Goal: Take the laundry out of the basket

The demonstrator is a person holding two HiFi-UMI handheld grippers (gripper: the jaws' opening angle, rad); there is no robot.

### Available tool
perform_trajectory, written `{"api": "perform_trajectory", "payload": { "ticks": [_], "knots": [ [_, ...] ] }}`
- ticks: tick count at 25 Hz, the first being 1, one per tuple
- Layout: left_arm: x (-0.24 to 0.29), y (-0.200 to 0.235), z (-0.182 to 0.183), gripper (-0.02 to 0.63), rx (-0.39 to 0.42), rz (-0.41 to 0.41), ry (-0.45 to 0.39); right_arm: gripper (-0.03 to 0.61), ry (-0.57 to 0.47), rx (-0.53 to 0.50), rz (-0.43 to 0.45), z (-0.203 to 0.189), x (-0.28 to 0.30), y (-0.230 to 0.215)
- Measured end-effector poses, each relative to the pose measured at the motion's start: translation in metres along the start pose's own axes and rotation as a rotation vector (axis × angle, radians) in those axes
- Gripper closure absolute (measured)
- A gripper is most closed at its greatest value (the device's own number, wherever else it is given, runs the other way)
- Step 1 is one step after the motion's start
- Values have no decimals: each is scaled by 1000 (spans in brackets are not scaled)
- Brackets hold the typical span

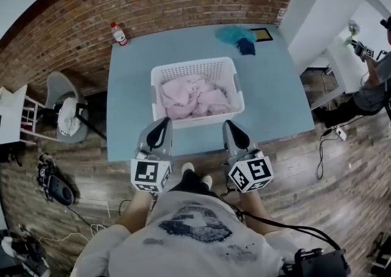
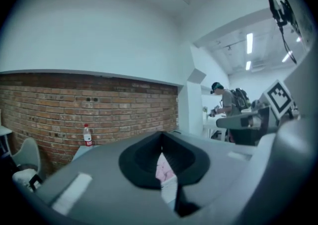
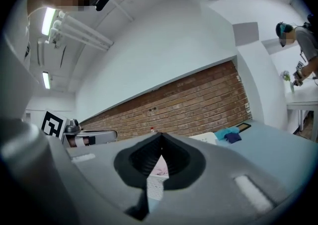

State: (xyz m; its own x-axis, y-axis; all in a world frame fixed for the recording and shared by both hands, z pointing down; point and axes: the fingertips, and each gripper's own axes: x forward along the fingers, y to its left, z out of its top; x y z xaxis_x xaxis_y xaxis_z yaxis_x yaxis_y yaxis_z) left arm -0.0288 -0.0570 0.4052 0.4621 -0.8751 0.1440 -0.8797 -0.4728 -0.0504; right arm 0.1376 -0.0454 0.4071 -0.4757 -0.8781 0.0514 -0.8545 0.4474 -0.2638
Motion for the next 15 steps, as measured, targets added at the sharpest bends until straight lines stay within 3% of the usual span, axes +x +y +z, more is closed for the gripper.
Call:
{"api": "perform_trajectory", "payload": {
  "ticks": [4, 15],
  "knots": [
    [8, 9, -7, 623, -33, 20, 4, 581, 16, -13, 25, 0, 16, -2],
    [52, 48, -1, 623, -20, -3, -23, 581, 26, -35, 13, 8, 71, -8]
  ]
}}
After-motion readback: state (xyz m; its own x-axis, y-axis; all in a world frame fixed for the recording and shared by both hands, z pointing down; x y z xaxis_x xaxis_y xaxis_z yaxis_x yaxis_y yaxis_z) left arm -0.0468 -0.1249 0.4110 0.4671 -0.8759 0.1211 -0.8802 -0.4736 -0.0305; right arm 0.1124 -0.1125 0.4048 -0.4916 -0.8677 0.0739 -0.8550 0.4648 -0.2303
